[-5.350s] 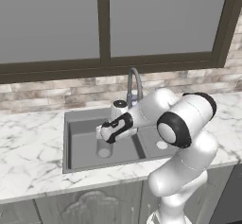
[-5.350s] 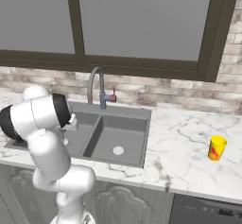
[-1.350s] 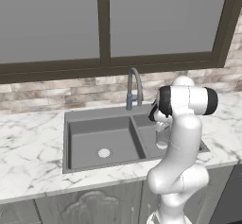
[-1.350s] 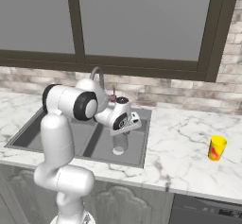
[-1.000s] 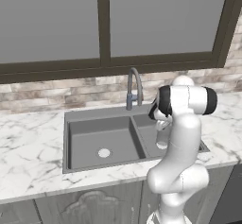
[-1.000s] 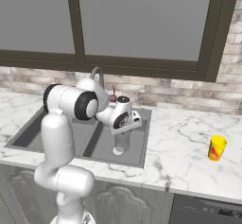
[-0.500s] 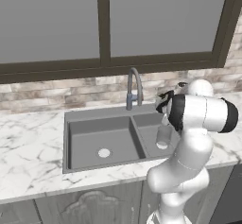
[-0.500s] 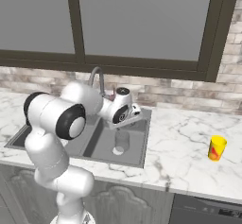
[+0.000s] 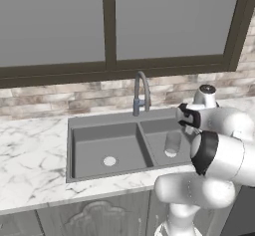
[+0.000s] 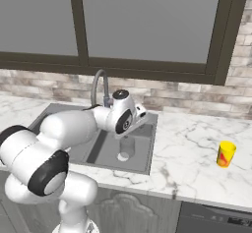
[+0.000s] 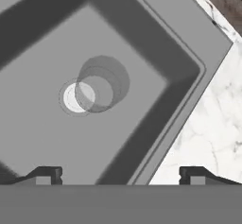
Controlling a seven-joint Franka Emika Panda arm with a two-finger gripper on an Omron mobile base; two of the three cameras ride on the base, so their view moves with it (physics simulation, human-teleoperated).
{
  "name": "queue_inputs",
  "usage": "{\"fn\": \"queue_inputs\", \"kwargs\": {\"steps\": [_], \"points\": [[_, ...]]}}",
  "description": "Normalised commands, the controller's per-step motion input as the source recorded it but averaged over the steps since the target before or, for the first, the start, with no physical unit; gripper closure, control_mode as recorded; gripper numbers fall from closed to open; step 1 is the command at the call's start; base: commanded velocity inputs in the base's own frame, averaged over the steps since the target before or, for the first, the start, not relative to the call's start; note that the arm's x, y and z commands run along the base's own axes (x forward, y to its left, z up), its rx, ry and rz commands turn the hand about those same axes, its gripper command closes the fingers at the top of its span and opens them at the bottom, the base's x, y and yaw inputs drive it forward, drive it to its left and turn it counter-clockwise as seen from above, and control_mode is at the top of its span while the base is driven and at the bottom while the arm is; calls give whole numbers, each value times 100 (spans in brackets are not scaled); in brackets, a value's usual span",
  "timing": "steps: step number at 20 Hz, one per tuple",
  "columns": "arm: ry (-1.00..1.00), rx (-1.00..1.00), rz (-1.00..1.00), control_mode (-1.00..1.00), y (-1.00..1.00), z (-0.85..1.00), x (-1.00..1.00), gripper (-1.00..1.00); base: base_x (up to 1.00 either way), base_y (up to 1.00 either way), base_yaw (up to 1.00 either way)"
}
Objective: Move any existing items from the left basin to the right basin for drying. Then move the cup from the counter to the left basin of the sink for washing.
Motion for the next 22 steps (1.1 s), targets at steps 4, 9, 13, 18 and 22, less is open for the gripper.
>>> {"fn": "queue_inputs", "kwargs": {"steps": [4,9,13,18,22], "points": [[-6,-17,3,-100,-70,42,-31,-100,0,0,0],[0,-11,0,-100,-83,38,-9,-100,0,0,0],[0,-9,2,-100,-87,20,0,-100,0,0,0],[3,-12,0,-100,-81,2,0,-100,0,0,0],[1,-12,0,-100,-74,6,0,-100,0,0,0]]}}
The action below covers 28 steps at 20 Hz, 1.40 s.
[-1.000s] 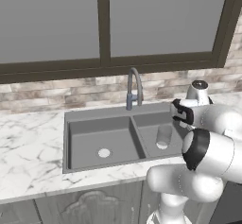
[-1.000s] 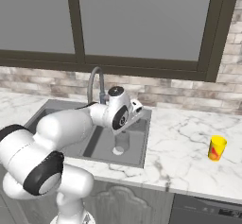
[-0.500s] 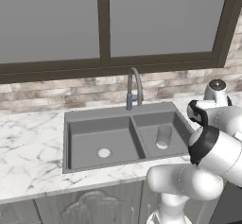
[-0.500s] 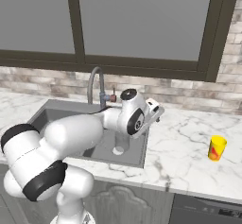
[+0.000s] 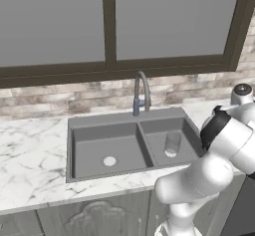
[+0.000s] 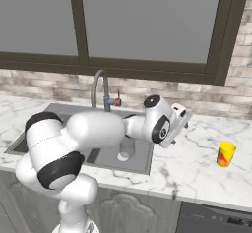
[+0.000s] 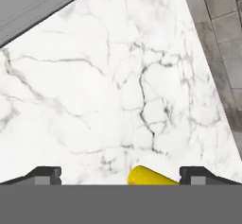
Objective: Move any existing items from the left basin to the right basin for drying. Then move the cup from the counter to the left basin of the sink for washing.
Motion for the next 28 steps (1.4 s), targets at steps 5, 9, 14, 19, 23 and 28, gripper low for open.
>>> {"fn": "queue_inputs", "kwargs": {"steps": [5,9,14,19,23,28], "points": [[0,-5,-1,-100,-73,10,0,-100,0,0,0],[0,-1,-6,-100,-42,1,0,-100,0,0,0],[0,0,-9,-100,-30,0,0,-100,0,0,0],[0,0,-17,-100,-12,0,0,-100,0,0,0],[0,0,-12,-100,-11,0,0,-100,0,0,0],[-4,0,-8,-100,0,0,-1,-100,0,0,0]]}}
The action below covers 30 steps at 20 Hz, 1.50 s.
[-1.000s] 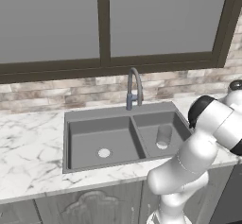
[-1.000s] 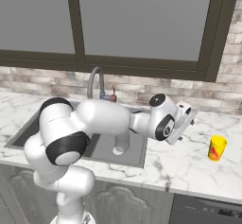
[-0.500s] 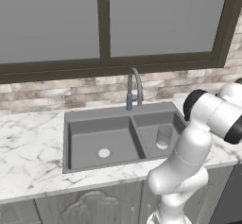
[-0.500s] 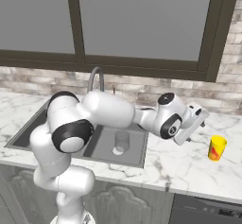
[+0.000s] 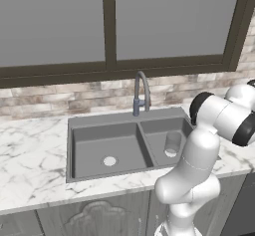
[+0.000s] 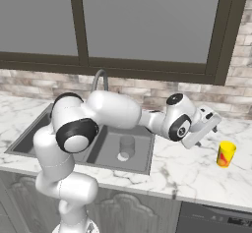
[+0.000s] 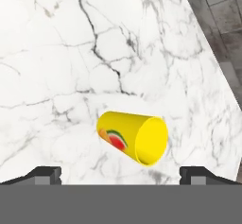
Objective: Move any existing items from the left basin to the right basin for drying. Then move the cup from the counter to the left basin of the sink for washing.
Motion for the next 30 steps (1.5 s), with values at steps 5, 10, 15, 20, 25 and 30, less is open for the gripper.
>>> {"fn": "queue_inputs", "kwargs": {"steps": [5,10,15,20,25,30], "points": [[-1,0,-9,-100,-1,0,-9,-100,0,0,0],[0,0,-9,-100,-9,-10,-1,-100,0,0,0],[0,1,-4,-100,-8,-20,0,-100,0,0,0],[-1,2,-1,-100,-18,-10,0,-100,0,0,0],[0,3,0,-100,-23,-9,0,-100,0,0,0],[0,3,0,-100,-20,-7,7,-100,0,0,0]]}}
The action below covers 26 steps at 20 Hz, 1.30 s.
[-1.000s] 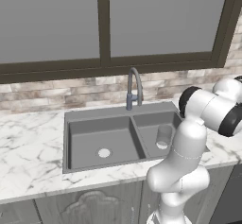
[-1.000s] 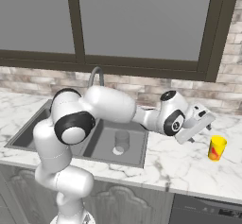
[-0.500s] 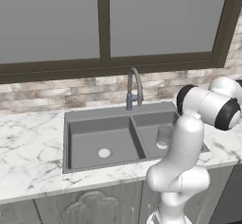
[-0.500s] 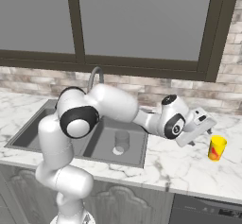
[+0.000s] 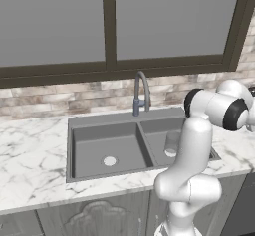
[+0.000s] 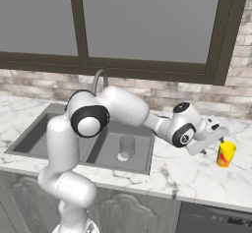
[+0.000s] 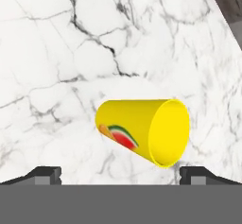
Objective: Move any existing items from the left basin to the right basin for drying. Then move the cup from the counter to the left basin of the sink for washing.
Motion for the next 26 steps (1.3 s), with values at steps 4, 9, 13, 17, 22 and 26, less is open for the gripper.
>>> {"fn": "queue_inputs", "kwargs": {"steps": [4,9,13,17,22,26], "points": [[0,4,0,-100,-17,-4,8,-100,0,0,0],[0,4,0,-100,-12,-3,1,-100,0,0,0],[0,3,0,-100,-1,-9,0,-100,0,0,0],[0,4,0,-100,0,-18,3,-100,0,0,0],[0,4,0,-100,0,-13,4,-100,0,0,0],[0,3,0,-100,0,-1,13,-100,0,0,0]]}}
